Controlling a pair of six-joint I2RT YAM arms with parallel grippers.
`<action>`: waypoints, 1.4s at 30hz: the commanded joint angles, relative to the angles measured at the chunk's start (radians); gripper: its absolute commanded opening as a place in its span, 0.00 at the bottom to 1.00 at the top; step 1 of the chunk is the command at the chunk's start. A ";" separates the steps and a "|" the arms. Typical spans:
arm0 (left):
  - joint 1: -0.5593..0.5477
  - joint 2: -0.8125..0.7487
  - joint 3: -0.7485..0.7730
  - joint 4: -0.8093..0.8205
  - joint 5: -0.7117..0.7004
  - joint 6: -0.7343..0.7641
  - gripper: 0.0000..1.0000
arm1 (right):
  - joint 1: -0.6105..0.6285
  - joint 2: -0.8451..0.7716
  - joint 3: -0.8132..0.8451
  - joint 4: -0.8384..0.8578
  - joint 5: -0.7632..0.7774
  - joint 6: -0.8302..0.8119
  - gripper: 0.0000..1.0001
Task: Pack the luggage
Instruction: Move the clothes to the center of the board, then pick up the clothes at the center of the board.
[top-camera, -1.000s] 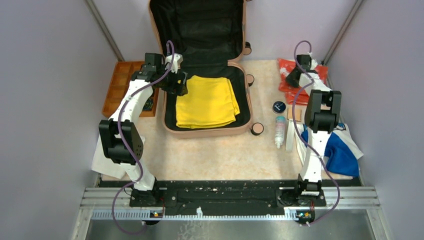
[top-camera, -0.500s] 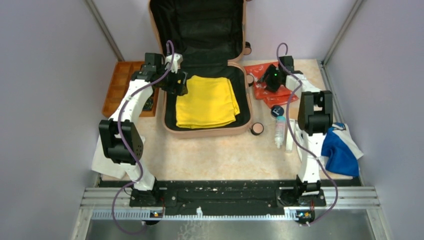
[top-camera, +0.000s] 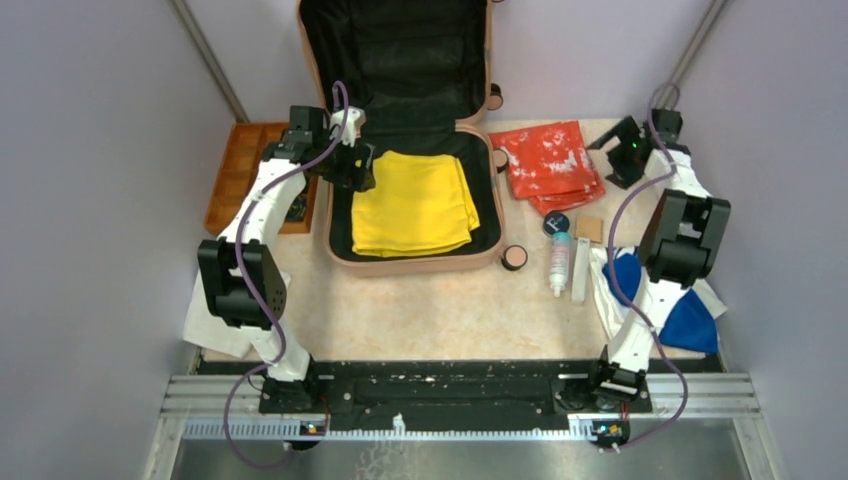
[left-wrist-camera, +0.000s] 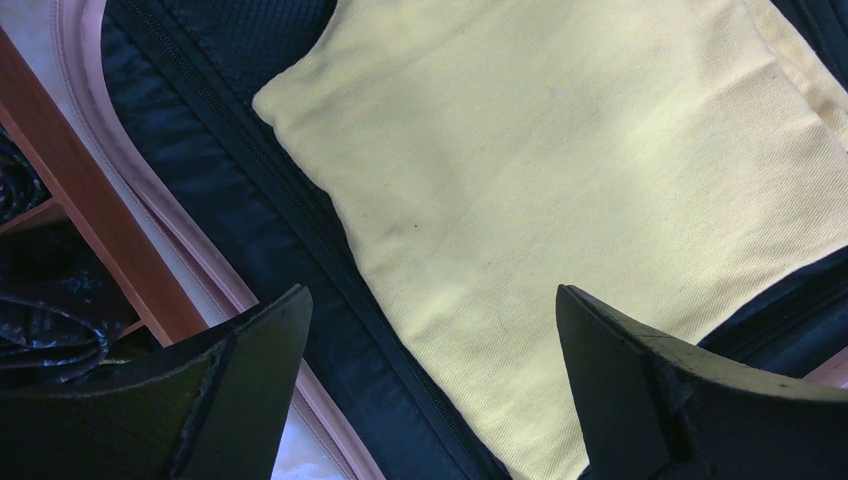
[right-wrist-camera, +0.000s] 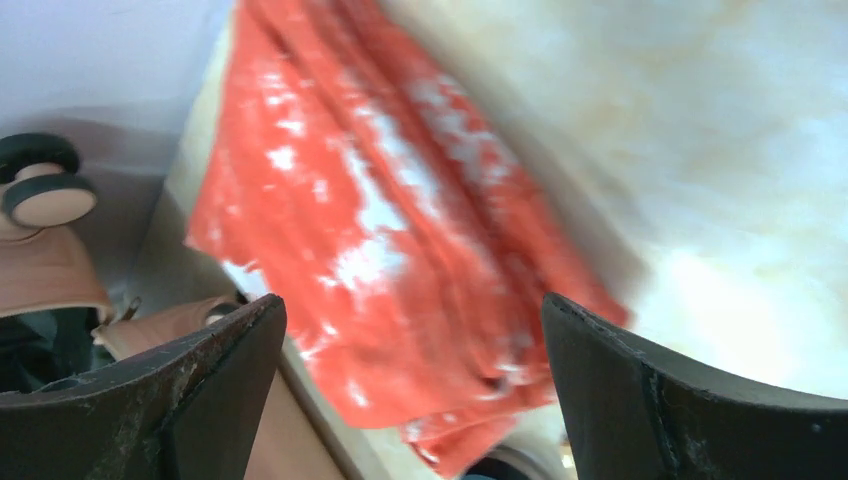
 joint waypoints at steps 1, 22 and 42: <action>-0.006 -0.047 0.042 -0.001 0.003 0.008 0.98 | -0.072 -0.056 -0.178 0.110 -0.103 0.034 0.99; -0.029 -0.020 0.088 -0.027 -0.007 0.007 0.98 | -0.075 0.018 -0.414 0.437 -0.223 0.206 0.92; -0.029 -0.012 0.078 -0.035 -0.048 0.031 0.98 | -0.006 -0.143 -0.480 0.738 -0.037 0.299 0.00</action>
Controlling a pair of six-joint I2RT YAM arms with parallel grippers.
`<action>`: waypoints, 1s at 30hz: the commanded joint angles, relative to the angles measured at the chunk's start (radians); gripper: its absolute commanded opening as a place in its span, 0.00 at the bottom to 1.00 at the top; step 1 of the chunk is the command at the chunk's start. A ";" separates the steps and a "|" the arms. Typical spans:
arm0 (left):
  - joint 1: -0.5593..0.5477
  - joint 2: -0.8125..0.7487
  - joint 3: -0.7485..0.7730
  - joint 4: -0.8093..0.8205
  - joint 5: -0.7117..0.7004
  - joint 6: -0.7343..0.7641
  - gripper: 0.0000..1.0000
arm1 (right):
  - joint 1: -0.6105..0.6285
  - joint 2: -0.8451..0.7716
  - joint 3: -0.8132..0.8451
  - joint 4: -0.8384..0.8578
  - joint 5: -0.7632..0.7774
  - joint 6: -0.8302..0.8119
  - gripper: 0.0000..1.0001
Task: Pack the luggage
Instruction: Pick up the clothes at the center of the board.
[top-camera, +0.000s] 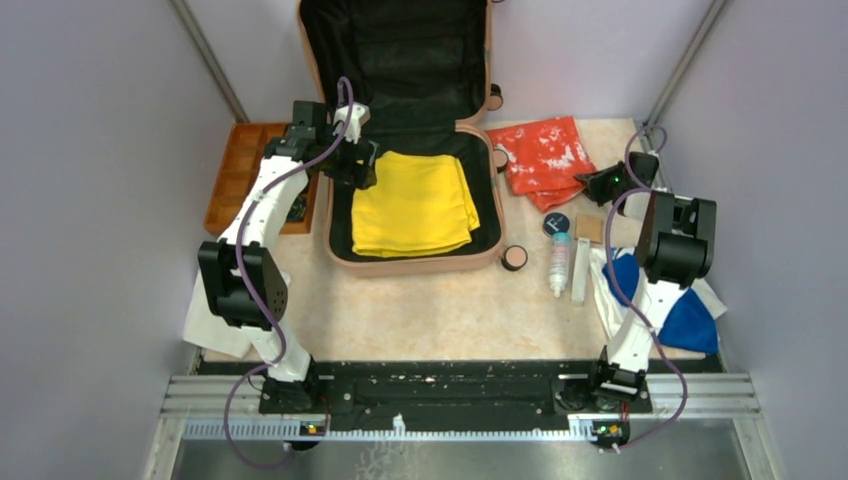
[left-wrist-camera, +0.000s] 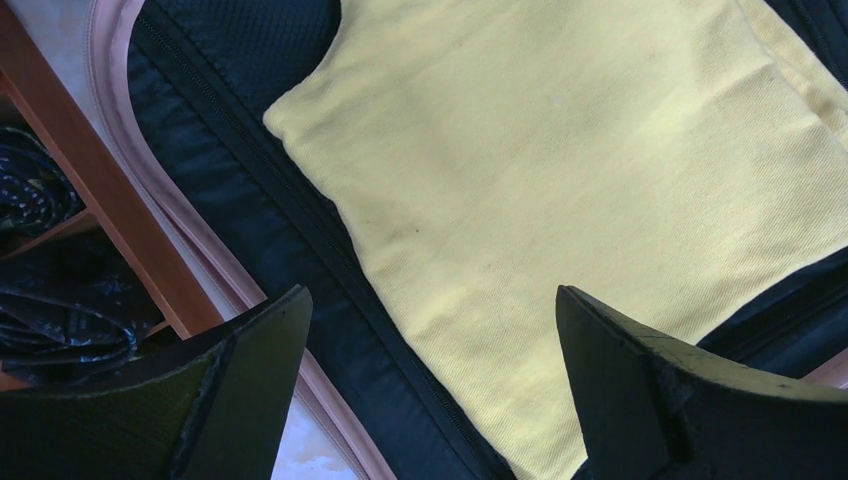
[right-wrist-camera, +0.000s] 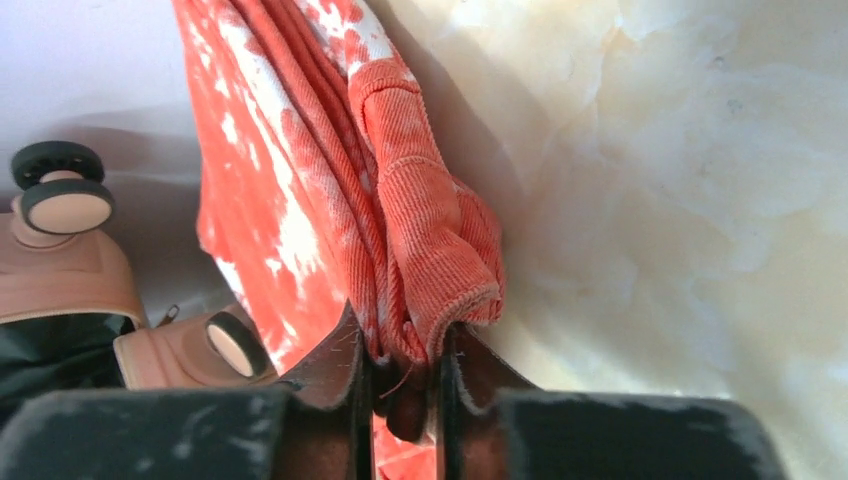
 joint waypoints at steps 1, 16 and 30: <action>-0.003 -0.012 0.029 0.003 -0.010 0.011 0.99 | 0.004 -0.161 0.018 0.113 0.043 0.023 0.00; -0.003 -0.031 0.035 -0.012 -0.001 0.004 0.99 | -0.019 -0.422 0.282 -0.115 0.001 -0.028 0.00; 0.004 -0.036 0.051 -0.011 -0.131 -0.055 0.98 | 0.315 -0.368 0.828 -0.481 -0.089 -0.160 0.00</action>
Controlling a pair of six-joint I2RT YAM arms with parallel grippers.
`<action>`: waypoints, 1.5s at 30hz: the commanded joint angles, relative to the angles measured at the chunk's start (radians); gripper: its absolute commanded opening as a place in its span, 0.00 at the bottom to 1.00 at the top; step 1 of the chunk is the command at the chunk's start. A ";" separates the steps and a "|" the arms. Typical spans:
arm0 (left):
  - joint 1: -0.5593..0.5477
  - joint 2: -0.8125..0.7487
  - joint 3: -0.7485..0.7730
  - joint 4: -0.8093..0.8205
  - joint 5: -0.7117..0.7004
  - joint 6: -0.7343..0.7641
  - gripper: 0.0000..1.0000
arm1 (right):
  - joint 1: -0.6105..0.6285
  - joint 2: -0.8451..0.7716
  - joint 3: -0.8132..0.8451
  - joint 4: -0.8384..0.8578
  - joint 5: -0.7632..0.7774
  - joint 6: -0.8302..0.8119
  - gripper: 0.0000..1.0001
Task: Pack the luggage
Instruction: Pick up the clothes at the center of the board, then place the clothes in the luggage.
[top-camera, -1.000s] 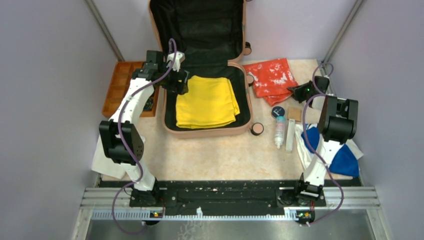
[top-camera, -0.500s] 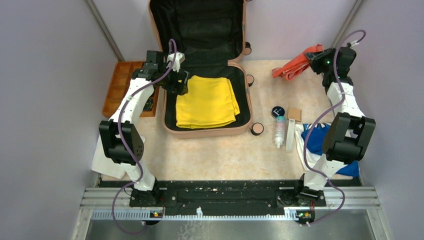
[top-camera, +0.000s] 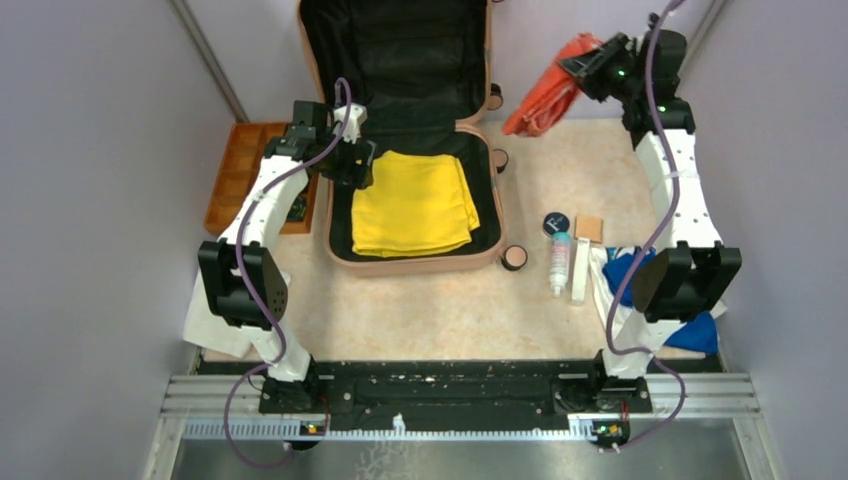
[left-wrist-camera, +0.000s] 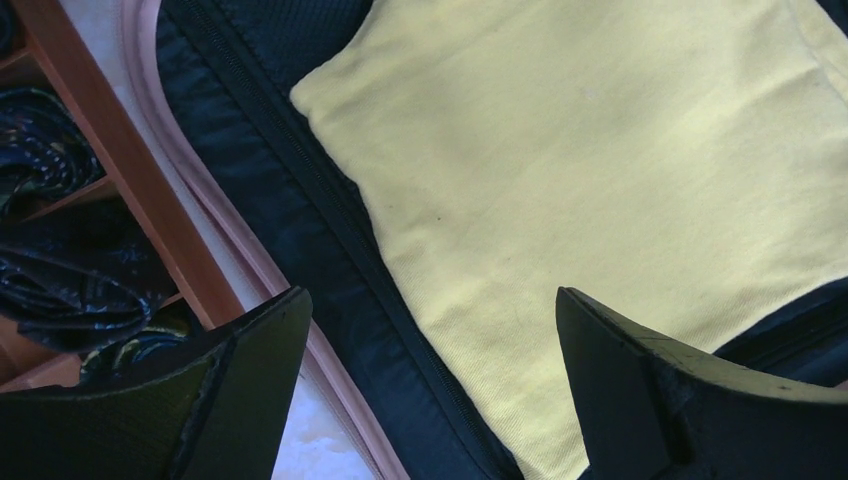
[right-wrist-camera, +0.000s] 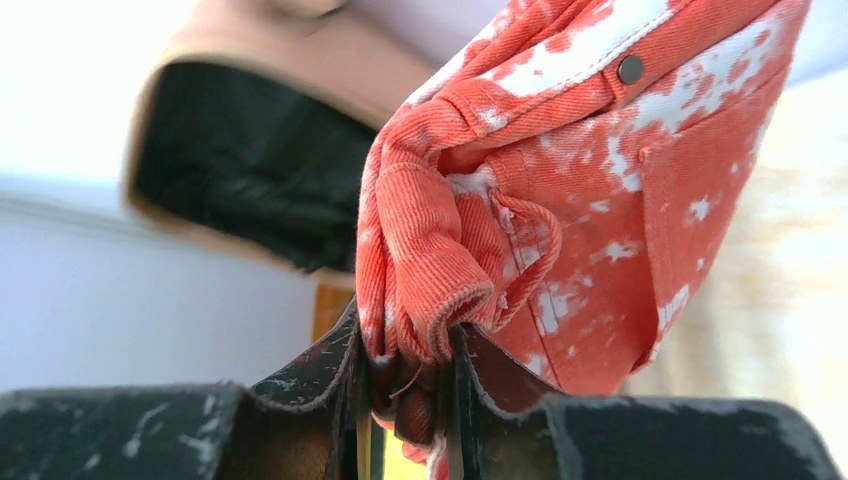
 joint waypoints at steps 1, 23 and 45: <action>0.009 -0.037 0.055 0.004 -0.091 -0.044 0.98 | 0.155 -0.022 0.219 0.065 -0.130 -0.022 0.00; 0.095 -0.153 -0.010 0.139 -0.249 -0.107 0.99 | 0.356 0.543 0.315 -0.215 -0.560 -0.152 0.00; 0.167 -0.170 -0.010 0.192 -0.378 -0.215 0.98 | 0.547 0.193 0.389 -0.045 -0.778 -0.143 0.00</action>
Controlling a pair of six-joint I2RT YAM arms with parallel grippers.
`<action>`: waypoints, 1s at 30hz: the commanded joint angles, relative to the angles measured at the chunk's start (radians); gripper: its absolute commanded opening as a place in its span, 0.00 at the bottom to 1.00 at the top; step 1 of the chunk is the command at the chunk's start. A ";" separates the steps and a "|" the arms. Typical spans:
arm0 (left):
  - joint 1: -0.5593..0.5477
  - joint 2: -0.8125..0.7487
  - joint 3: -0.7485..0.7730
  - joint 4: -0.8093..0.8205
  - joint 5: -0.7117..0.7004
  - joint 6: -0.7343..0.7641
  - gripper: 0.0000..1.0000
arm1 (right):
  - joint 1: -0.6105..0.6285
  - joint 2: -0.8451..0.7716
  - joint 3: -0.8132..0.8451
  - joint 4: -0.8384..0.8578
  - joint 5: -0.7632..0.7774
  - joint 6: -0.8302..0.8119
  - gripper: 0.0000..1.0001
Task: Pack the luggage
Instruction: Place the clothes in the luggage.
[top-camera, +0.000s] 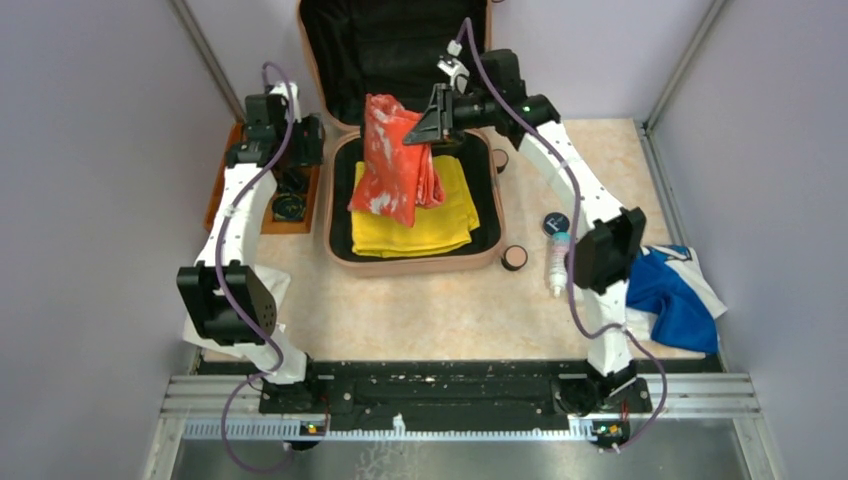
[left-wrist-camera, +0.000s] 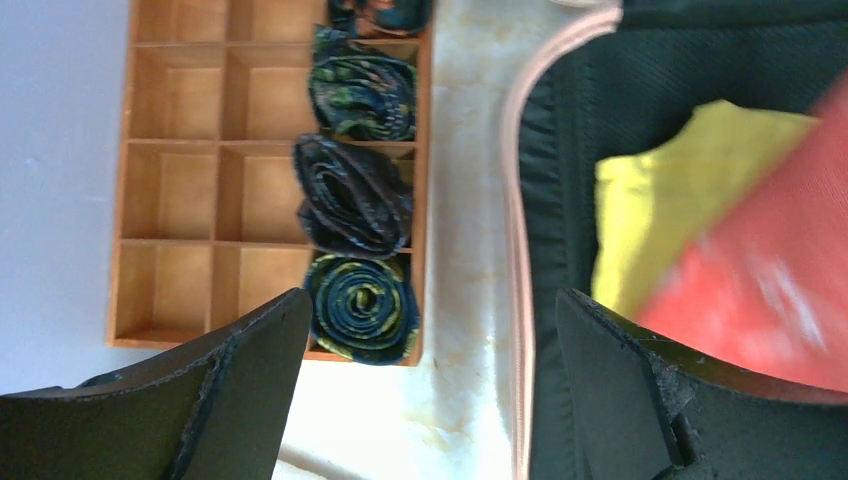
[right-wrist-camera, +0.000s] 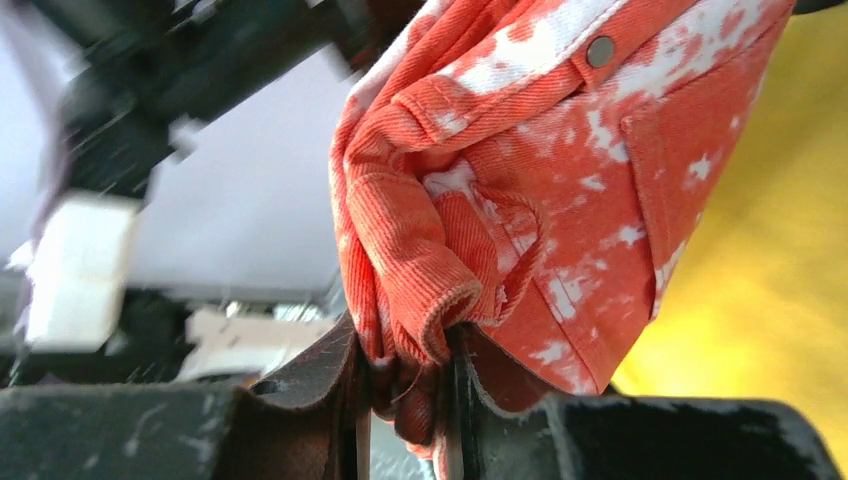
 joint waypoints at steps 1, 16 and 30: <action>0.036 -0.067 0.004 0.072 -0.038 -0.038 0.99 | 0.009 -0.274 -0.207 0.415 -0.348 0.161 0.00; 0.033 -0.046 -0.046 0.072 0.078 0.001 0.99 | -0.179 0.225 0.002 0.233 -0.269 0.066 0.00; -0.044 -0.009 -0.162 0.133 0.193 0.094 0.99 | -0.189 0.294 0.040 -0.062 0.158 -0.168 0.52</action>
